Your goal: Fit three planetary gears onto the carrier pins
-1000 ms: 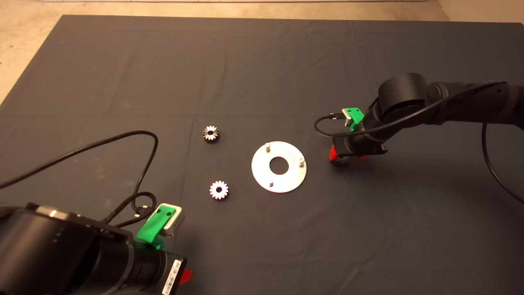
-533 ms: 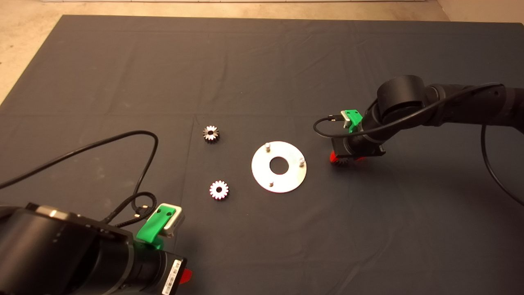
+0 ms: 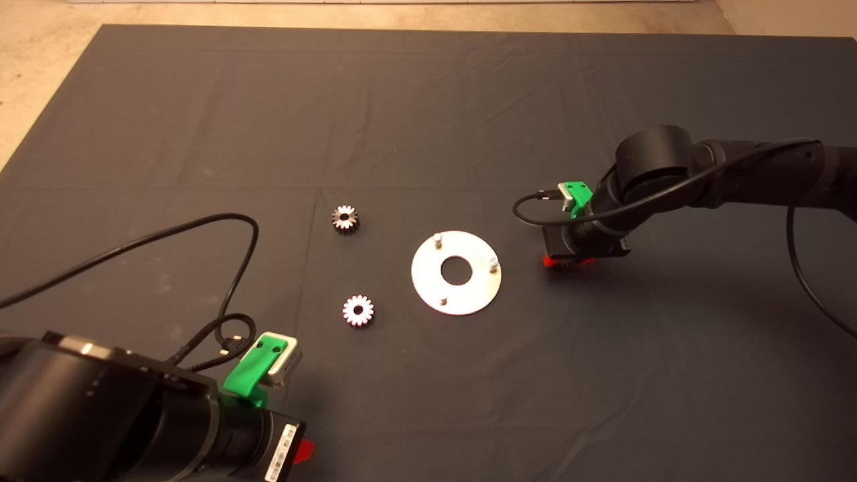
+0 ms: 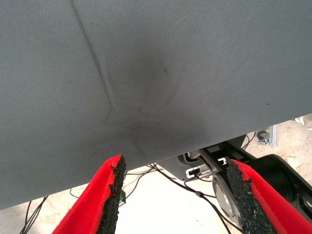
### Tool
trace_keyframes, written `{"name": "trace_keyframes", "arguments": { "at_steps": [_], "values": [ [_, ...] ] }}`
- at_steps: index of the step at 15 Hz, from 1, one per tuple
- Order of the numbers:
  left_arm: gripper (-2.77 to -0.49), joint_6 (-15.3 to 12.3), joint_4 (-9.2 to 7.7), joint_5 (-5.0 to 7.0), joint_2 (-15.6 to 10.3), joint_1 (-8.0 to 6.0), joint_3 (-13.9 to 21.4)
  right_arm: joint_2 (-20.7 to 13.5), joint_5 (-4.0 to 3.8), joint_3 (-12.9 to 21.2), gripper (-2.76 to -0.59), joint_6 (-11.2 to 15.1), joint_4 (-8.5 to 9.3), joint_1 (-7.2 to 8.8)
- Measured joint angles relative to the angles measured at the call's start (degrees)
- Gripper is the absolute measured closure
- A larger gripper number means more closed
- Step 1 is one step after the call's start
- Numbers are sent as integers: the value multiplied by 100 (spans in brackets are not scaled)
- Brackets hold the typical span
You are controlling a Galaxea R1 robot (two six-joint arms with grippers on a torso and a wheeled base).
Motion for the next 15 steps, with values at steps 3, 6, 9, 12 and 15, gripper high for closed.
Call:
{"name": "trace_keyframes", "arguments": {
  "at_steps": [3,6,9,12,15],
  "values": [
    [-146,0,0,-2,0,0,0,-2,75,-2,-111,-2,0,0],
    [-146,0,0,-2,0,0,0,-2,79,-2,-107,-52,0,0],
    [-146,0,0,-2,-2,0,0,-2,81,0,-104,-88,0,0],
    [-146,-2,0,-5,-2,0,0,-2,84,6,-102,-90,-1,0],
    [-146,-2,0,-5,-2,0,0,-2,108,133,-97,-88,-4,0]
  ]
}}
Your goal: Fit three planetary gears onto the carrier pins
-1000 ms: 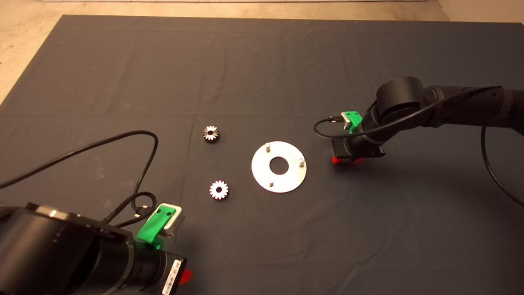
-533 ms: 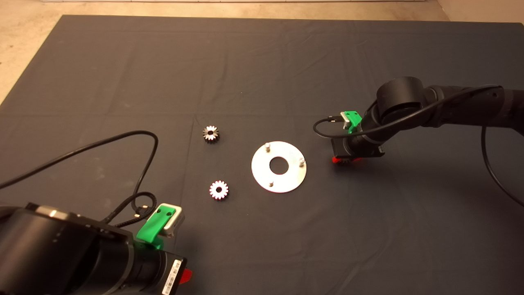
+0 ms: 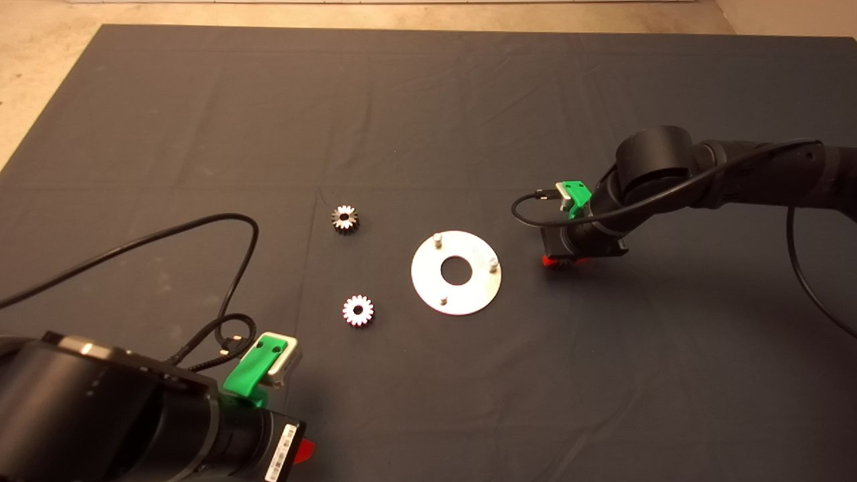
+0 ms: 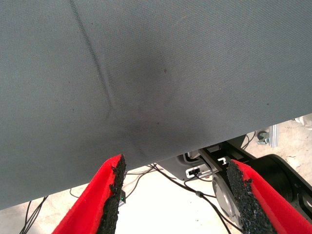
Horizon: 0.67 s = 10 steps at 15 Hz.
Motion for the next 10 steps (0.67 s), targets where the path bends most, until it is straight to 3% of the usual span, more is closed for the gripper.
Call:
{"name": "trace_keyframes", "arguments": {
  "at_steps": [4,7,9,10],
  "values": [
    [-146,1,0,2,0,0,0,2,6,588,-94,1,0,101],
    [-146,0,0,-2,6,0,0,0,6,933,-94,20,0,430],
    [-146,-30,0,-5,20,0,0,0,4,986,-94,36,-2,670],
    [-146,-46,0,-2,20,0,0,0,4,987,-94,47,-2,708]
  ]
}}
